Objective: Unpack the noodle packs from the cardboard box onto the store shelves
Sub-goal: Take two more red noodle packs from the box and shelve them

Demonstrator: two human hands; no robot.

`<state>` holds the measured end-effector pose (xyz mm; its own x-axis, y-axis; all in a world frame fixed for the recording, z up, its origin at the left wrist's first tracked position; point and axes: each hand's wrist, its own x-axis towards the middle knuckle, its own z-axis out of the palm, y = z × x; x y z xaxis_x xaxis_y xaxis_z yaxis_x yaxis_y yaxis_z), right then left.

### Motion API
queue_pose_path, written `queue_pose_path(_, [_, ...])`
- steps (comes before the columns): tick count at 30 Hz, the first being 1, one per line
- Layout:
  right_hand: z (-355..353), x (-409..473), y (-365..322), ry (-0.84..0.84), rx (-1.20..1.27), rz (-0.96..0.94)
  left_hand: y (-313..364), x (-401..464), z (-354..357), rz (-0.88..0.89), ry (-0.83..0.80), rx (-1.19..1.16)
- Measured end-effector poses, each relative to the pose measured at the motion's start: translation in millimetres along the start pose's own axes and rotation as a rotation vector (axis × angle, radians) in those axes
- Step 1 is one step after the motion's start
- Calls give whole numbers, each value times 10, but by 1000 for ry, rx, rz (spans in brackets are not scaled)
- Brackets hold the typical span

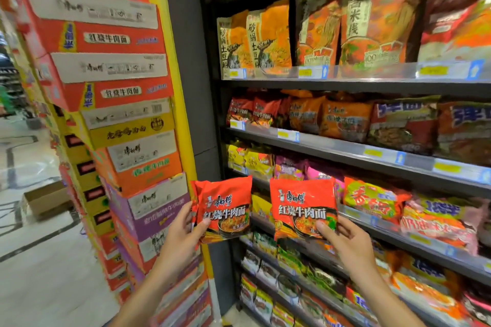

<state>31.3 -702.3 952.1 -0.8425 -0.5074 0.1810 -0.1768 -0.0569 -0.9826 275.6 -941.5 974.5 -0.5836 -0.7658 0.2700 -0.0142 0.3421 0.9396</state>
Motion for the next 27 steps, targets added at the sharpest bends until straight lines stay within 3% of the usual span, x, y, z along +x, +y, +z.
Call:
queue_pose_path(10, [534,1274,-92,13,46,-54,-52,1512,119,123,0,-55])
queue_pose_path(19, [975,2049,-100,159,12,-121,-256,3284,278,352,35,-67])
queue_pose_path(27, [1398,2659,-240,275,-20,-193,-173,4727,502,416,-24,-152])
